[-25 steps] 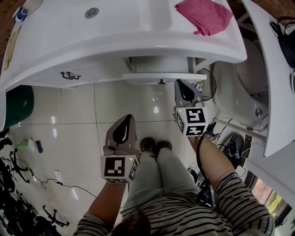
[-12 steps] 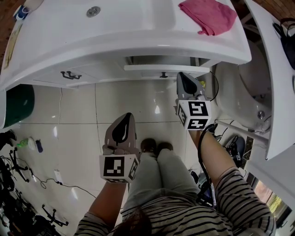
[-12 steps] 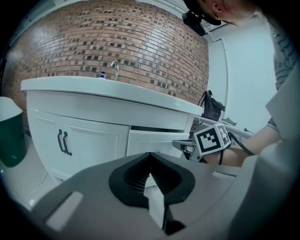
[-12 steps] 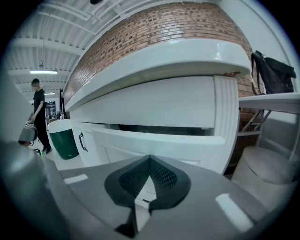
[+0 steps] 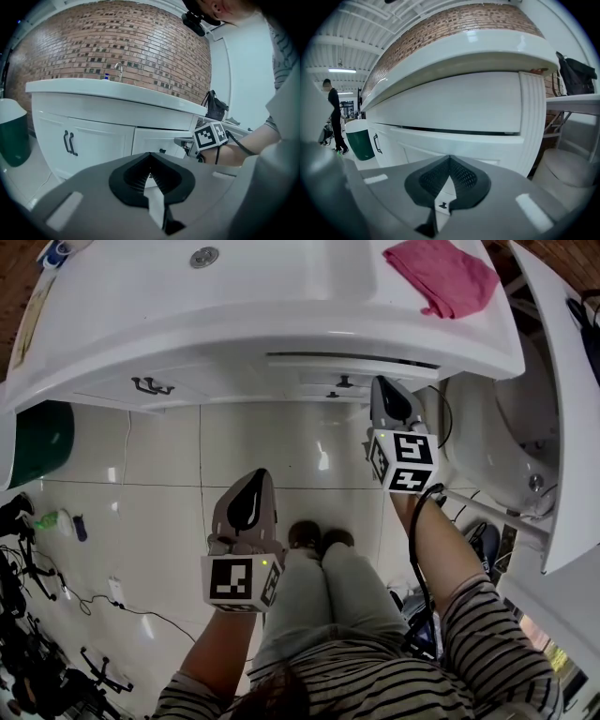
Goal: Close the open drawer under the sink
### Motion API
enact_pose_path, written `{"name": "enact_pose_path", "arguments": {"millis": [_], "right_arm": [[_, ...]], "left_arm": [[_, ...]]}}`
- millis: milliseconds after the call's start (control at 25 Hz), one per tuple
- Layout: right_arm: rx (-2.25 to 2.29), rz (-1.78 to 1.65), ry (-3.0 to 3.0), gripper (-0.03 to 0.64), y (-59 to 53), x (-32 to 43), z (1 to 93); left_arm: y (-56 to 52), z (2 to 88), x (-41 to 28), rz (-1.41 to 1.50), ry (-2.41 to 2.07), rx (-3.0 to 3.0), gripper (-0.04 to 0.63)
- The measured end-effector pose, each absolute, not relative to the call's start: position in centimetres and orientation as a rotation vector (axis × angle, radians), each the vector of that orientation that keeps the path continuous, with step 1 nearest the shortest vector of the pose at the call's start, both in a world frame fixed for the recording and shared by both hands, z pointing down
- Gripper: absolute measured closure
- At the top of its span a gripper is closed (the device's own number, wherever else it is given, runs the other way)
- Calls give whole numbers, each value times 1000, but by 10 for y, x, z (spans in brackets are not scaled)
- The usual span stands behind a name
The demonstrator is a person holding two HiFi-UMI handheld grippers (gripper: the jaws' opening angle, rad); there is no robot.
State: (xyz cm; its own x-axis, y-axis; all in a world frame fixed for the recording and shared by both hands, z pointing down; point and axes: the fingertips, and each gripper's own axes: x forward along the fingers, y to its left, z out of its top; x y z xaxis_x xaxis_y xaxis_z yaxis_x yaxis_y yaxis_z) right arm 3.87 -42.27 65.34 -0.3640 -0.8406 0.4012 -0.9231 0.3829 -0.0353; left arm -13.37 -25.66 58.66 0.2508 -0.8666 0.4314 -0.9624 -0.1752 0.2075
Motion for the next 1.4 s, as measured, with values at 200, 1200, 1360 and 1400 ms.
{"name": "enact_pose_path", "arguments": {"millis": [200, 1200, 1360, 1400], "right_arm": [[1564, 409, -2326, 620, -429, 39, 654], [1353, 305, -2406, 618, -383, 32, 557], [1296, 288, -2515, 618, -342, 46, 467], [1301, 294, -2540, 618, -335, 51, 444]], "left_arm": [[-248, 593, -135, 304, -1667, 2100, 578], [-223, 513, -136, 275, -1729, 2080, 578], [-208, 447, -122, 264, -1751, 2129, 578], [-205, 431, -119, 259, -1761, 2137, 578]]}}
